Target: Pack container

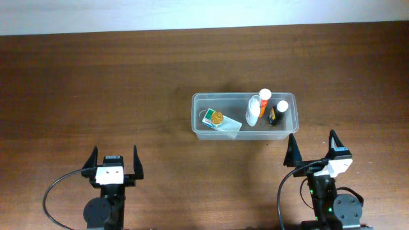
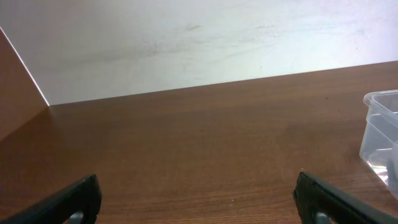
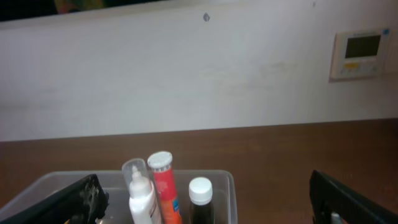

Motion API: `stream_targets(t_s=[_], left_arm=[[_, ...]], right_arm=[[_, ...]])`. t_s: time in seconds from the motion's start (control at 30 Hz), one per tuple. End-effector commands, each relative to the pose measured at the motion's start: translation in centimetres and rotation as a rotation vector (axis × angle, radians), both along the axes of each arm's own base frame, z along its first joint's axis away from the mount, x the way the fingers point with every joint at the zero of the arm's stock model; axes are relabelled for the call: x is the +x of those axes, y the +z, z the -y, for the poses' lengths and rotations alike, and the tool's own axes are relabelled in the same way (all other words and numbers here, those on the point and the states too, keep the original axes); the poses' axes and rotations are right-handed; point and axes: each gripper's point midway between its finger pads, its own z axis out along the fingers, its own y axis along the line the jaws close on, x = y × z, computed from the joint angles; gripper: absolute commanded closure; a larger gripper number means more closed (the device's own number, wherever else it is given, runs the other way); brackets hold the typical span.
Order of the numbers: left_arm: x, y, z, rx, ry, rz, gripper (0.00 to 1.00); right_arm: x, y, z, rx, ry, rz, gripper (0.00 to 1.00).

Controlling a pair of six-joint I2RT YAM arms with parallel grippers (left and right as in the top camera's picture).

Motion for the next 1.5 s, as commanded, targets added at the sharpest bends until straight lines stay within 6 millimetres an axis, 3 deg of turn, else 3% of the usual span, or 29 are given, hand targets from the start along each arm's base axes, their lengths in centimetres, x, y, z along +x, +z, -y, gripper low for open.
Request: stream_targets(t_s=[0.0, 0.8, 0.97, 1.47], left_arm=[[0.0, 0.0, 0.1, 0.012, -0.008, 0.002, 0.01], [0.0, 0.0, 0.1, 0.012, -0.008, 0.002, 0.01], [0.0, 0.0, 0.1, 0.012, -0.008, 0.002, 0.01], [0.0, 0.0, 0.1, 0.012, -0.008, 0.002, 0.01]], right_arm=[[0.2, -1.3, -0.4, 0.007, 0.018, -0.02, 0.02], [0.7, -4.3, -0.6, 0.005, 0.028, -0.074, 0.02], [0.6, -6.1, -0.6, 0.004, 0.029, -0.147, 0.02], [0.6, -6.0, -0.7, 0.004, 0.032, -0.144, 0.02]])
